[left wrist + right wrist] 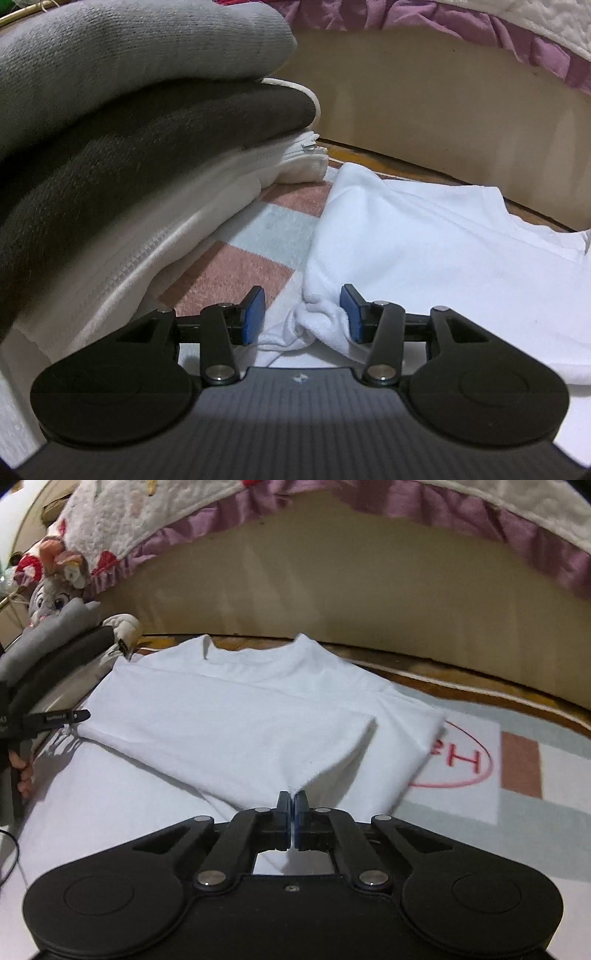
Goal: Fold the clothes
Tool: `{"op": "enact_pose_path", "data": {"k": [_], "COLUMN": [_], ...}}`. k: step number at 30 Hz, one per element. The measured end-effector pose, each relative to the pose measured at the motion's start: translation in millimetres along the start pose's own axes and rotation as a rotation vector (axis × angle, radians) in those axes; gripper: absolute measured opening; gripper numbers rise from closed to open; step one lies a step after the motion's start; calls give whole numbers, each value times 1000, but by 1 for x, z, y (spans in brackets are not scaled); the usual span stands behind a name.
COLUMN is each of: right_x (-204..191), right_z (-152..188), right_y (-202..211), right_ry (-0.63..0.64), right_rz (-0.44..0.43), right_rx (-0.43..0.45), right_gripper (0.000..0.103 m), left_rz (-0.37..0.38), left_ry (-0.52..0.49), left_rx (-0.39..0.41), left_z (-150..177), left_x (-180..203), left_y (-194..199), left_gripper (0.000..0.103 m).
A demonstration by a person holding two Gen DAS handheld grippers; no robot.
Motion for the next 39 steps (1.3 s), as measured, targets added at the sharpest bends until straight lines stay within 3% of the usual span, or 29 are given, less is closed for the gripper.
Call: {"op": "enact_pose_path", "data": {"k": [2, 4, 7, 10, 12, 13, 15, 16, 18, 20, 23, 26, 29, 32, 34, 37, 39], "right_x": [5, 9, 9, 11, 19, 24, 34, 39, 45, 45, 39, 15, -16, -53, -80, -118, -142], "right_z": [4, 14, 15, 17, 17, 16, 10, 7, 3, 2, -2, -4, 1, 16, 29, 60, 90], "right_y": [-1, -10, -10, -11, -9, -8, -4, 0, 8, 15, 30, 47, 61, 75, 86, 104, 113], "right_ry": [-39, -39, -40, -26, -86, -107, -113, -117, -136, -161, -186, -188, -173, -136, -83, -14, -18], "right_rz": [-38, -15, -11, -32, -62, -54, 57, 115, 166, 134, 106, 34, -45, -102, -121, -162, -235], "right_rx": [-36, -86, -92, -90, -90, -96, -86, -74, -48, -34, 3, 43, 56, 30, 13, -20, -71], "right_gripper": [1, 1, 1, 3, 3, 2, 4, 16, 16, 17, 21, 33, 34, 36, 39, 43, 44], "left_rz": [-7, -20, -39, -58, -57, -51, -37, -37, -49, -99, -141, -52, 54, 105, 111, 57, 78], "left_ry": [-6, -16, -55, -247, -325, -318, -308, -312, -339, -405, -584, -729, -671, -526, -511, -528, -438], "left_rx": [3, 3, -33, -105, -157, -178, -253, -312, -415, -506, -558, -504, -442, -424, -324, -230, -252], "left_z": [1, 2, -3, -12, -15, -14, -13, -13, -12, -6, 16, 36, 62, 89, 102, 124, 137], "left_x": [1, 1, 4, 15, 17, 15, 10, 8, 6, 5, 13, 22, 18, 7, 1, -19, -40], "left_y": [2, 2, 0, -3, -5, -6, -3, 1, 19, 49, 122, 197, 236, 230, 225, 226, 227], "left_gripper": [45, 46, 46, 48, 54, 56, 57, 57, 57, 57, 57, 64, 65, 65, 65, 65, 65]}}
Point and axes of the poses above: each gripper's, at about its wrist camera, not at the fingertips, and y roughly against the way its jaws point, x to its right, z to its underside, the point moved 10 cm from there along -y, roughly the way its jaws point, and after that the axes turned 5 degrees about -x, right-handed, at the moved point
